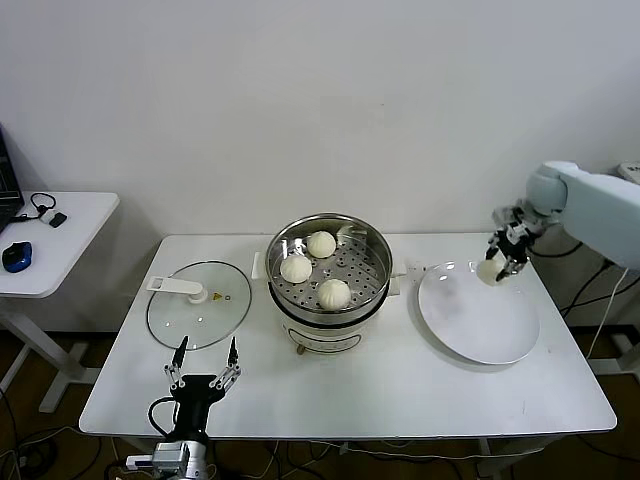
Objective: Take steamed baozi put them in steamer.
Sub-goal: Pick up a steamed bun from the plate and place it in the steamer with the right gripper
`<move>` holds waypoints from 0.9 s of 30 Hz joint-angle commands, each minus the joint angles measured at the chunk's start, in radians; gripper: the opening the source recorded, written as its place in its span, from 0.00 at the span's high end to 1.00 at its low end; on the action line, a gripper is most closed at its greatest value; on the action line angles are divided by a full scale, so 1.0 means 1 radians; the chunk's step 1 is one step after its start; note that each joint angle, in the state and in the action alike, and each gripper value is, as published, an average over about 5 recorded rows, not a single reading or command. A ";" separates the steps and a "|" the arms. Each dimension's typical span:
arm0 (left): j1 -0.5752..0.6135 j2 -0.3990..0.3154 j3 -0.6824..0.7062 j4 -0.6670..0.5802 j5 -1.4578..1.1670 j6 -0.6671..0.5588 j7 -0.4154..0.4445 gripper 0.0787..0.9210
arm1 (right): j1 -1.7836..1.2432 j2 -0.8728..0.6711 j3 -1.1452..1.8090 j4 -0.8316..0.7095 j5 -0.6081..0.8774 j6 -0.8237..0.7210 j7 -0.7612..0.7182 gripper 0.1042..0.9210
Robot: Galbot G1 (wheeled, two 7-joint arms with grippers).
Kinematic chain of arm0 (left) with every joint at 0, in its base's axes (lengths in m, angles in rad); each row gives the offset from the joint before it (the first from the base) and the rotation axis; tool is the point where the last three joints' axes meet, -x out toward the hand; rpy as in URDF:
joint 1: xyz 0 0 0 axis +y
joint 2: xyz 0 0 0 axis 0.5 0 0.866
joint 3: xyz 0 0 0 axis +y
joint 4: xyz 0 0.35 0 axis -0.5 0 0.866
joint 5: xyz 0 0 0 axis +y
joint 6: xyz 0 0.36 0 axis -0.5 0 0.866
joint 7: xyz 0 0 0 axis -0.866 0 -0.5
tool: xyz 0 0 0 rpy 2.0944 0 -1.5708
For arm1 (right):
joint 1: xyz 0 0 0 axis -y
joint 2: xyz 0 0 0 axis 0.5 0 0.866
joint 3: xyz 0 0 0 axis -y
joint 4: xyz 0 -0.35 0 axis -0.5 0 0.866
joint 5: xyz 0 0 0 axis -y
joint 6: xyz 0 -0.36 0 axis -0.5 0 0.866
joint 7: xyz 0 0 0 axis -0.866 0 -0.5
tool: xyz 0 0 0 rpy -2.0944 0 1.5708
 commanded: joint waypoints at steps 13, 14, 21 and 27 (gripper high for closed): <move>-0.005 -0.030 0.018 -0.043 -0.023 0.014 0.011 0.12 | 0.439 0.265 -0.271 0.448 0.620 -0.358 0.177 0.45; -0.005 -0.029 0.017 -0.044 -0.025 0.014 0.012 0.12 | 0.421 0.275 -0.261 0.437 0.623 -0.363 0.183 0.45; 0.001 -0.023 0.008 -0.043 -0.037 0.011 0.010 0.12 | 0.276 0.318 -0.205 0.361 0.599 -0.388 0.215 0.44; 0.000 -0.019 -0.003 -0.037 -0.044 0.010 0.009 0.12 | 0.195 0.330 -0.180 0.298 0.562 -0.387 0.224 0.44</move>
